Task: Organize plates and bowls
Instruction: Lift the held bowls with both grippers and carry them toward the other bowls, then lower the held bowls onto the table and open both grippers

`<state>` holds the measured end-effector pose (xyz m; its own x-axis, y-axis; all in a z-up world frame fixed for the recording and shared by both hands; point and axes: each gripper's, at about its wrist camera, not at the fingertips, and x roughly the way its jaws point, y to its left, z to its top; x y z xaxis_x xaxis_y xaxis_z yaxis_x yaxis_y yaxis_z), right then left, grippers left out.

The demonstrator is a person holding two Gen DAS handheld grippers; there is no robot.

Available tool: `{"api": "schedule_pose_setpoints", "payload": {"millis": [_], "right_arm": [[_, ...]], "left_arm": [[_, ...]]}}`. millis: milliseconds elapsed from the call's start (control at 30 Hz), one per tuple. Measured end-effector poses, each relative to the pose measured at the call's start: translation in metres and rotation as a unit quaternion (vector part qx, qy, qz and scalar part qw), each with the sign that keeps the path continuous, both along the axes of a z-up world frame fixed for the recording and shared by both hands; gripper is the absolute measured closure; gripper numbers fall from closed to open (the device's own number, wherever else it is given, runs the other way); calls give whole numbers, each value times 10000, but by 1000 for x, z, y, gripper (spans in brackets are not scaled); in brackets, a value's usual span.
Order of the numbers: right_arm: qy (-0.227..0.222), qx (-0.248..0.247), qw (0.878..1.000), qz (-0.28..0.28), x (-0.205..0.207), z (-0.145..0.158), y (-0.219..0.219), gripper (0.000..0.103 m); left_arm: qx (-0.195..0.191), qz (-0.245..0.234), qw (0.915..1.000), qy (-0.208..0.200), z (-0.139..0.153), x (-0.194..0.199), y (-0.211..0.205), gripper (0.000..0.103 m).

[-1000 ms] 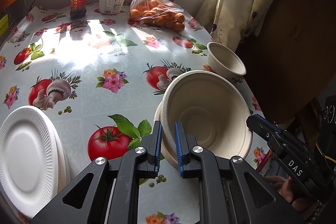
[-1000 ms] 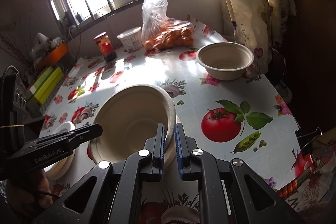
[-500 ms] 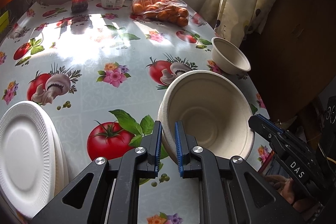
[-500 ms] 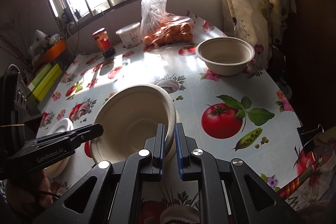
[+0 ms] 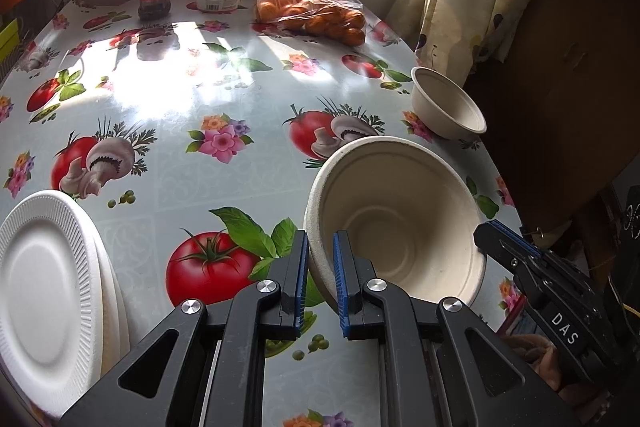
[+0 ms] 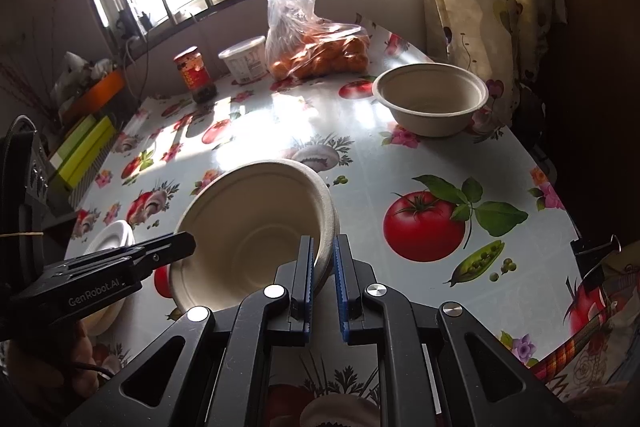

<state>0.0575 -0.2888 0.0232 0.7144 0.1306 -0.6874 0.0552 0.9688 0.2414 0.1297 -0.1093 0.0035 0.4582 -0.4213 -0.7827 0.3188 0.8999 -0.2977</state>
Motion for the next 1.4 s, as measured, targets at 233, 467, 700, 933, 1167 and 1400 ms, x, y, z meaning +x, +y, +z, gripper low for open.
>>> {"api": "schedule_pose_setpoints", "payload": {"millis": [233, 467, 700, 933, 1167, 1400], "right_arm": [[0, 3, 10000, -1, 0, 0, 0, 92], [-30, 1, 10000, 14, 1, 0, 0, 92], [2, 22, 10000, 1, 1, 0, 0, 92], [2, 24, 10000, -3, 1, -1, 0, 92], [7, 22, 10000, -3, 1, -1, 0, 91], [0, 32, 10000, 1, 1, 0, 0, 80]], "left_arm": [[25, 4, 10000, -21, 0, 0, -2, 90], [42, 25, 10000, -2, 0, 0, -2, 90], [76, -6, 9999, 90, -5, 1, -2, 85], [80, -8, 9999, 69, -4, 0, -2, 85], [68, -13, 9999, 80, -5, 1, -1, 85], [60, 31, 10000, 39, -2, 0, -1, 64]]}}
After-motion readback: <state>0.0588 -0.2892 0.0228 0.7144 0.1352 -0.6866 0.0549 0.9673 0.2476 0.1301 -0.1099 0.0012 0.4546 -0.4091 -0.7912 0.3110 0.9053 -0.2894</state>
